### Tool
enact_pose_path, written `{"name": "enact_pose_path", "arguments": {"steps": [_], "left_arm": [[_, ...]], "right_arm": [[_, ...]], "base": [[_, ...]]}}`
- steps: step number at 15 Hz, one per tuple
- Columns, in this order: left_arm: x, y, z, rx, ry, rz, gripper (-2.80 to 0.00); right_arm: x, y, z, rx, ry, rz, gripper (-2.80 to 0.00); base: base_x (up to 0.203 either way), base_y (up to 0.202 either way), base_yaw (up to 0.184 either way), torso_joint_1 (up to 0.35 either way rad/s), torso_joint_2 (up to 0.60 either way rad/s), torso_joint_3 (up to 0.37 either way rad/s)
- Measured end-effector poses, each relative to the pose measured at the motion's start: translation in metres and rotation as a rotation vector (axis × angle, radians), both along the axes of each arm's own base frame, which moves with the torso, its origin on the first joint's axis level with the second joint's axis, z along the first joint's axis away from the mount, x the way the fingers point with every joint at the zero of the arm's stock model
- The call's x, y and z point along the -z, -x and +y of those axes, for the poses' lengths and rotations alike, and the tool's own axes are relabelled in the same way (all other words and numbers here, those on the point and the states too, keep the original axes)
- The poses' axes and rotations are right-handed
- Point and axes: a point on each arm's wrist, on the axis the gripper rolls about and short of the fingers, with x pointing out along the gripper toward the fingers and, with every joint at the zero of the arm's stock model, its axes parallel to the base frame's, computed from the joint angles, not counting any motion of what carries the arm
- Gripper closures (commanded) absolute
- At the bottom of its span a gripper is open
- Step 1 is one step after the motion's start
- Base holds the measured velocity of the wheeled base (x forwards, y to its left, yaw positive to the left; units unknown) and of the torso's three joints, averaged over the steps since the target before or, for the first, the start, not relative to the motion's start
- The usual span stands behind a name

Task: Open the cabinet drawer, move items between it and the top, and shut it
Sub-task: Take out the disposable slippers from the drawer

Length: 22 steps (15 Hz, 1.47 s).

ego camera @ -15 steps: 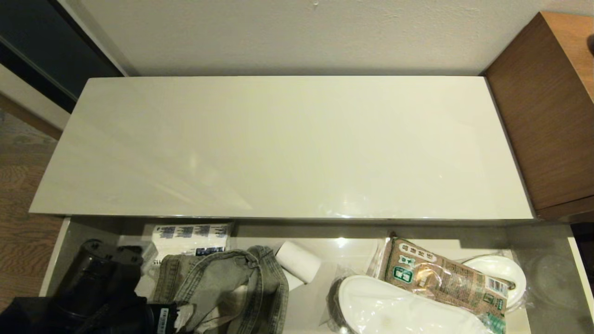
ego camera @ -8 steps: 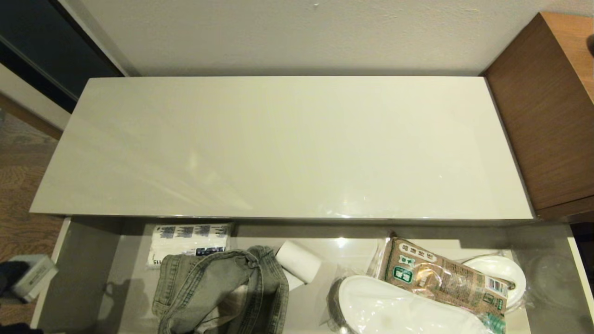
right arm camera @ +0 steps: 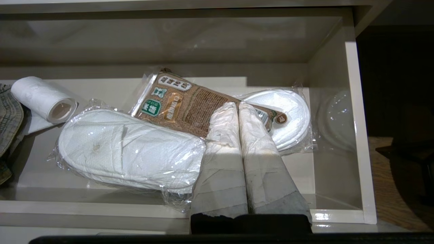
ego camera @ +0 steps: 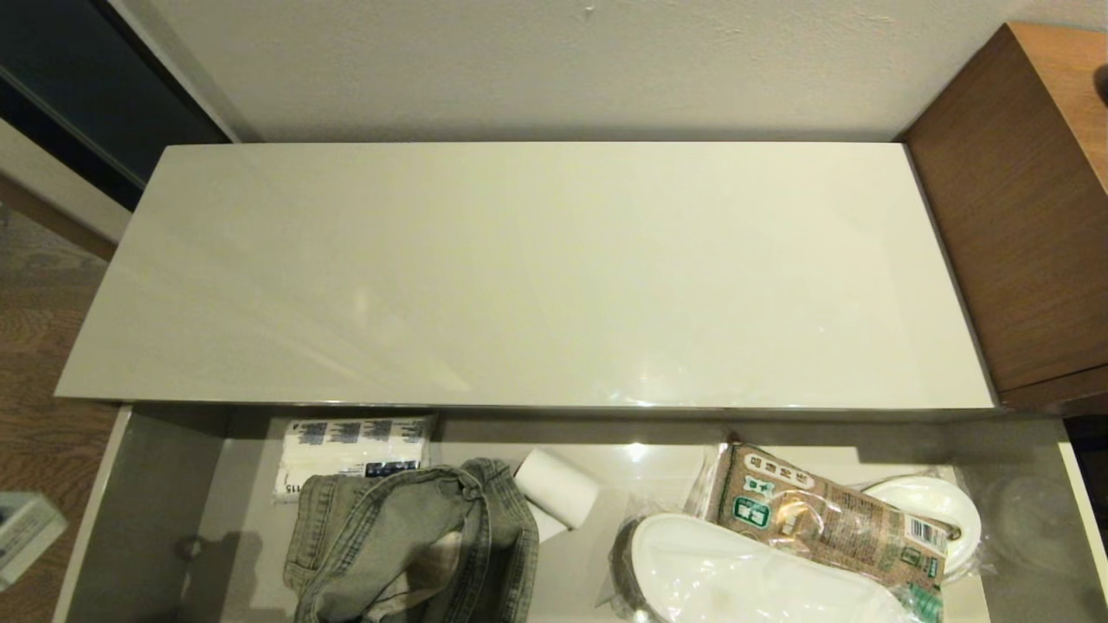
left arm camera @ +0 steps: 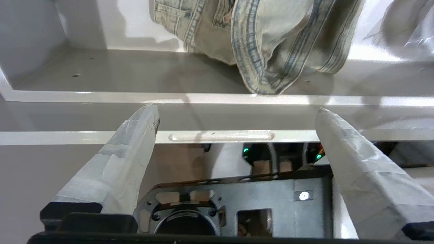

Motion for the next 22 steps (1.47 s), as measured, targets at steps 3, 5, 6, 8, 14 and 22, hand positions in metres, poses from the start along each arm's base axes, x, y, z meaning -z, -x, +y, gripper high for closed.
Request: {"name": "enact_pose_path", "arguments": {"steps": [3, 5, 6, 8, 14, 22], "left_arm": [[-0.007, 0.002, 0.003, -0.05, 0.025, -0.049, -2.8], [-0.014, 0.007, 0.007, -0.081, 0.037, -0.097, -2.8], [-0.018, 0.009, 0.009, -0.095, 0.041, -0.121, -2.8], [-0.029, 0.012, 0.011, -0.101, 0.052, -0.175, -2.8], [-0.055, 0.017, 0.013, -0.029, -0.018, -0.291, -2.8], [-0.077, 0.038, 0.021, -0.038, -0.063, -0.377, -2.8]], "right_arm": [[0.0, 0.0, 0.0, 0.0, 0.002, 0.0, 0.0], [0.0, 0.0, 0.0, 0.0, 0.004, 0.001, 0.0], [0.0, 0.0, 0.0, 0.0, 0.004, 0.001, 0.0], [0.0, 0.0, 0.0, 0.0, 0.003, 0.001, 0.0], [0.0, 0.0, 0.0, 0.0, 0.003, 0.001, 0.0], [0.0, 0.0, 0.0, 0.0, 0.003, 0.0, 0.0]], "base": [[0.0, 0.0, 0.0, 0.0, 0.0, 0.0], [0.0, 0.0, 0.0, 0.0, 0.0, 0.0], [0.0, 0.0, 0.0, 0.0, 0.0, 0.0], [0.0, 0.0, 0.0, 0.0, 0.0, 0.0], [0.0, 0.0, 0.0, 0.0, 0.0, 0.0], [0.0, 0.0, 0.0, 0.0, 0.0, 0.0]]}}
